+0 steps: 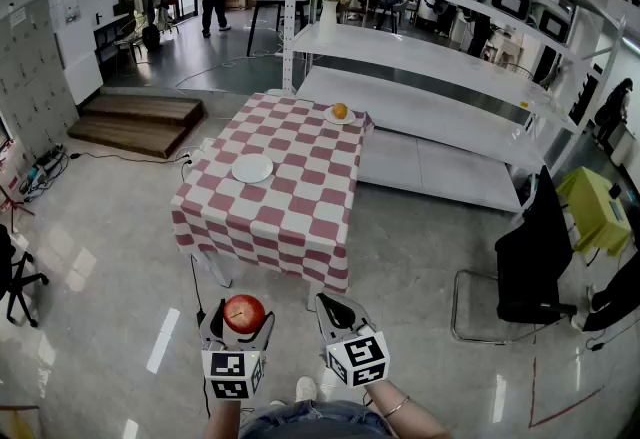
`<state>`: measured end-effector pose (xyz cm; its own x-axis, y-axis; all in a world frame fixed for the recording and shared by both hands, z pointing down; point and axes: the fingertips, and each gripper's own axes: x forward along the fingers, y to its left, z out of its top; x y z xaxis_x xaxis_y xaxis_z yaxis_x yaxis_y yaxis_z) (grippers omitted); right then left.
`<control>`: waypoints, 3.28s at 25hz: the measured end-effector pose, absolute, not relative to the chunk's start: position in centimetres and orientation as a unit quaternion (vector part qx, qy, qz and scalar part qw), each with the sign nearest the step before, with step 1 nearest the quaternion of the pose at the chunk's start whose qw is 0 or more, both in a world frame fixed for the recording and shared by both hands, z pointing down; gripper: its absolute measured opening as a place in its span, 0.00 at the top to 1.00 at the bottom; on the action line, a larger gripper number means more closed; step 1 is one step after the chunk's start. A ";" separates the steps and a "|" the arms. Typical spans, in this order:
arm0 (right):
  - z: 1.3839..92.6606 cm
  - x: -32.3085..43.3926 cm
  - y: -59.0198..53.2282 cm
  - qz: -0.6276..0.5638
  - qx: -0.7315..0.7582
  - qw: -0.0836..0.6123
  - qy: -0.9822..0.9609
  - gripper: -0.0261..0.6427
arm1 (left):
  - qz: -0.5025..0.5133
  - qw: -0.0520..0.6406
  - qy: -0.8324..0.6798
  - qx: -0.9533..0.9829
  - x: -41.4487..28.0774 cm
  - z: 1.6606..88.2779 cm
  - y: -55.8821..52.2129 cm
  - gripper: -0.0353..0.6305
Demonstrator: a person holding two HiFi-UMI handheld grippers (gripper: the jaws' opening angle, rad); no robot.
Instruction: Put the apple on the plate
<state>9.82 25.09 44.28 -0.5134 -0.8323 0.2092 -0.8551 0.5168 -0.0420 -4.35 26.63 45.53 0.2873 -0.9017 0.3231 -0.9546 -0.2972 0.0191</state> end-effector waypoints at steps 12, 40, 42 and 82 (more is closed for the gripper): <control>45.2 10.2 22.4 0.086 0.485 0.079 -0.867 0.95 | 0.129 0.103 -0.587 0.793 -4.3 45.6 23.9 0.32; 46.5 13.3 17.6 0.121 0.502 0.083 -0.853 0.94 | 0.119 0.128 -0.592 0.786 -3.3 46.1 18.3 0.32; 46.7 13.2 16.8 0.125 0.501 0.084 -0.852 0.94 | 0.118 0.134 -0.591 0.786 -3.6 46.3 17.4 0.32; 48.1 2.1 -9.9 0.147 0.500 0.116 -0.845 0.94 | 0.142 0.161 -0.561 0.800 -12.6 48.4 -11.0 0.32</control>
<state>2.07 -9.93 48.11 -0.4724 -0.8117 0.3435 -0.8800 0.4565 -0.1314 -12.63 -10.99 48.40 0.3306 -0.8509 0.4084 -0.9426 -0.3191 0.0981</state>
